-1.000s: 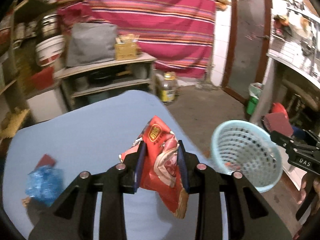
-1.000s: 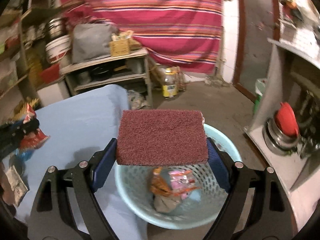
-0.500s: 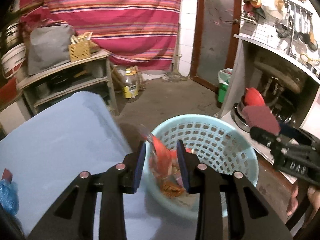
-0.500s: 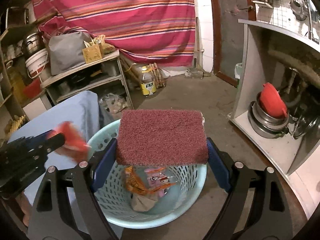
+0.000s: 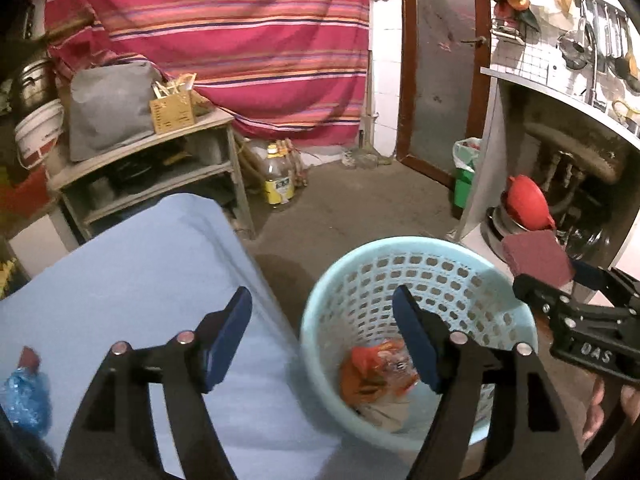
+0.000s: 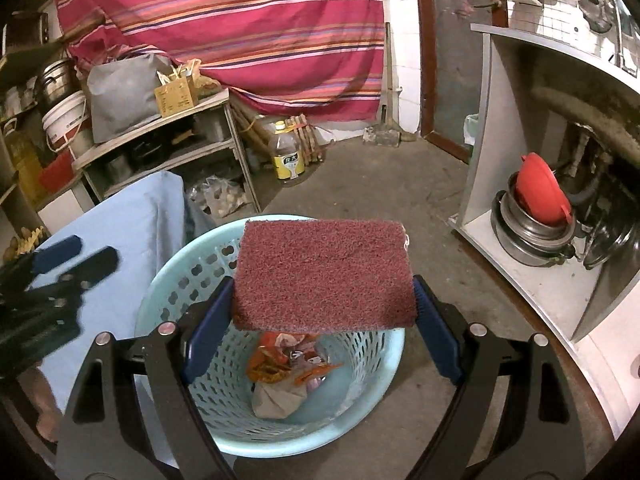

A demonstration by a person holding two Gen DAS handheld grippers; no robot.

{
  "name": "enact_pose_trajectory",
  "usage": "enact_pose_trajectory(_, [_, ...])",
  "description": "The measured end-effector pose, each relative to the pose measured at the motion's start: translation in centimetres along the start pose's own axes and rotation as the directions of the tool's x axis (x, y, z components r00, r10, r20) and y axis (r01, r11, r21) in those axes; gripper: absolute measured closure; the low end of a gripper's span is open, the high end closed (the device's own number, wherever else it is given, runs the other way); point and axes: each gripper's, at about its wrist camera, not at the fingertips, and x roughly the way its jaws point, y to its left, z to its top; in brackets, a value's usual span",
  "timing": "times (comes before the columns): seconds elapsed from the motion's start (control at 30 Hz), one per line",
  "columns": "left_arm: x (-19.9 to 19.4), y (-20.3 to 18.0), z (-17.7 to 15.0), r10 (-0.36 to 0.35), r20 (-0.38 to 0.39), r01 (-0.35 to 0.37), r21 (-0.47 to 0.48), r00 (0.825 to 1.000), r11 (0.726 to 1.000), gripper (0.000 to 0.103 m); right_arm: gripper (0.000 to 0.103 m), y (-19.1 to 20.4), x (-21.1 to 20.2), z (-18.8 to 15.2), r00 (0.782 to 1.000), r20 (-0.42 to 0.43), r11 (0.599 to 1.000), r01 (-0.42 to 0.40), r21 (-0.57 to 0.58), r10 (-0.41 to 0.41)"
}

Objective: Collect trash
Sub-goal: 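Carry both items over the basket and open both grippers to drop them, then move both open grippers back over the table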

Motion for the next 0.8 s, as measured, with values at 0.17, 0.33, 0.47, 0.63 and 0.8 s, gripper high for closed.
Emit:
enact_pose_trajectory(0.17, [-1.3, 2.2, -0.9, 0.029, -0.021, -0.029, -0.035, 0.999, 0.999, 0.018, 0.018, 1.4, 0.7, 0.0, 1.000, -0.004, 1.000, -0.006, -0.017, 0.006])
enact_pose_trajectory(0.33, [-2.6, 3.8, -1.3, 0.065, -0.008, -0.066, -0.057, 0.998, 0.996, 0.014, 0.017, 2.8, 2.1, 0.2, 1.000, -0.009, 0.999, -0.008, -0.039, 0.007])
enact_pose_trajectory(0.47, [-3.7, 5.0, -1.4, 0.079, -0.002, -0.079, -0.077, 0.997, 0.994, 0.013, 0.005, 3.2, 2.5, 0.7, 1.000, 0.013, 1.000, -0.019, -0.018, 0.019])
enact_pose_trajectory(0.63, [-5.4, 7.3, -1.8, 0.111, 0.006, -0.110, -0.111, 0.994, 0.988, 0.013, 0.004, 3.8, 1.7, 0.7, 1.000, 0.023, 1.000, -0.004, -0.004, 0.004])
enact_pose_trajectory(0.8, [-8.3, 11.6, -3.5, 0.165, 0.014, -0.160, -0.170, 0.986, 0.972, 0.010, 0.004, 6.7, 0.7, -0.1, 0.999, 0.034, 0.999, -0.031, -0.012, 0.031])
